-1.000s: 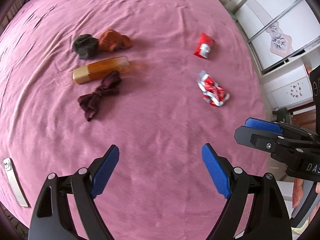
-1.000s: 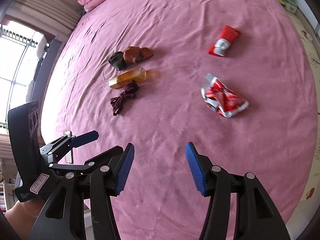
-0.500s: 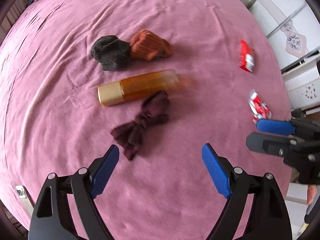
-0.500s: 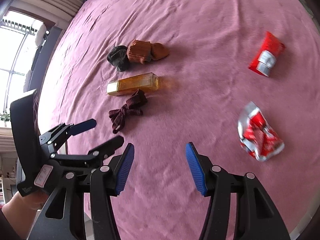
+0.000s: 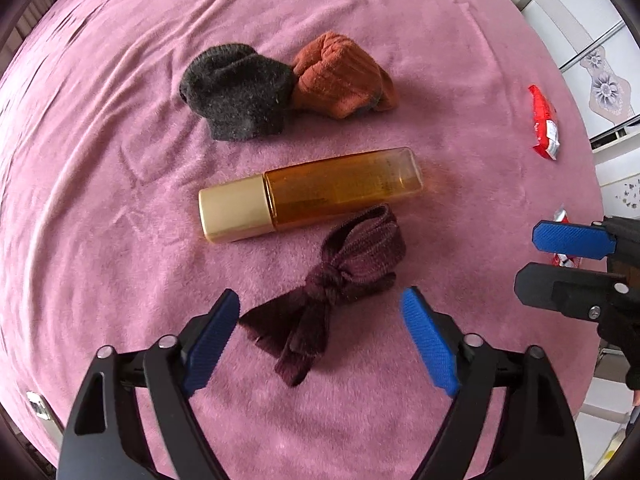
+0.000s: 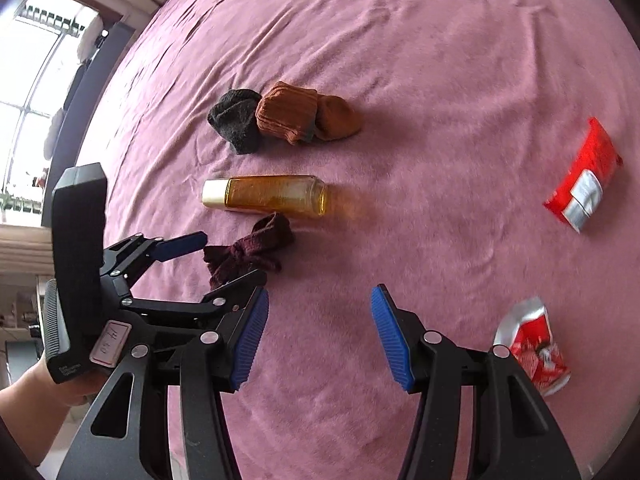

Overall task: Collect trash
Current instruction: 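Grasp the maroon fabric bow with the left gripper while the right gripper grasps the amber perfume bottle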

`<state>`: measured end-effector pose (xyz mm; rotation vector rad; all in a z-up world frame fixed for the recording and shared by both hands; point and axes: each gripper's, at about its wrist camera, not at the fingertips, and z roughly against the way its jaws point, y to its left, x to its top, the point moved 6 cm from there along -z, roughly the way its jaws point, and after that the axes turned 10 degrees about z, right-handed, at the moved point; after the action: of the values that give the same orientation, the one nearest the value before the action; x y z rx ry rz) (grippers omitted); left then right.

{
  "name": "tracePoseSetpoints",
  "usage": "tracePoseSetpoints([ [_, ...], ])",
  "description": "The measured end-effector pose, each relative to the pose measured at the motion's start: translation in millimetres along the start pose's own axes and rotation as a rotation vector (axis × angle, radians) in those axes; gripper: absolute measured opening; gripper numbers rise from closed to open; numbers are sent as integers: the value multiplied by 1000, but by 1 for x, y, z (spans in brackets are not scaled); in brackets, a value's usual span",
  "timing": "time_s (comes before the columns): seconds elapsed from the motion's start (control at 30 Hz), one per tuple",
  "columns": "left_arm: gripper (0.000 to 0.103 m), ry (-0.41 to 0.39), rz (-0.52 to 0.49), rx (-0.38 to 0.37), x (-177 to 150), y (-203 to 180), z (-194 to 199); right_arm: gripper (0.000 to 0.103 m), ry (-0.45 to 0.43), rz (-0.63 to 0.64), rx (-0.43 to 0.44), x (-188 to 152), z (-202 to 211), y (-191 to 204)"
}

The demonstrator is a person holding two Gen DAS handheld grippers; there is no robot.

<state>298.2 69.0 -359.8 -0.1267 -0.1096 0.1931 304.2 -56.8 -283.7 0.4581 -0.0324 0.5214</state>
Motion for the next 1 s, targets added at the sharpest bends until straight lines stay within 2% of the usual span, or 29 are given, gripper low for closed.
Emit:
tracePoseSetpoints([
  [0.07,53,15,5,12,-1,2,-7,53,6,14,-1,4,-3,0],
  [0.23,35,6,58,-2,-5,5,-11,53,26,65,-5,15,-11,8],
  [0.3,29,5,124,-36,-5,14,-8,53,33,106,-13,21,-14,14],
  [0.43,26,-5,256,-87,-10,35,2,53,45,197,-25,36,-21,30],
  [0.53,25,-18,326,-95,-15,54,10,53,52,277,-37,49,-28,44],
  [0.73,25,-16,391,-94,-18,78,11,53,92,438,-73,73,-50,67],
  [0.93,25,-22,444,-110,-18,101,13,53,186,593,-127,82,-84,81],
  [1.0,25,-17,454,-112,-18,107,13,53,210,607,-143,83,-93,80],
])
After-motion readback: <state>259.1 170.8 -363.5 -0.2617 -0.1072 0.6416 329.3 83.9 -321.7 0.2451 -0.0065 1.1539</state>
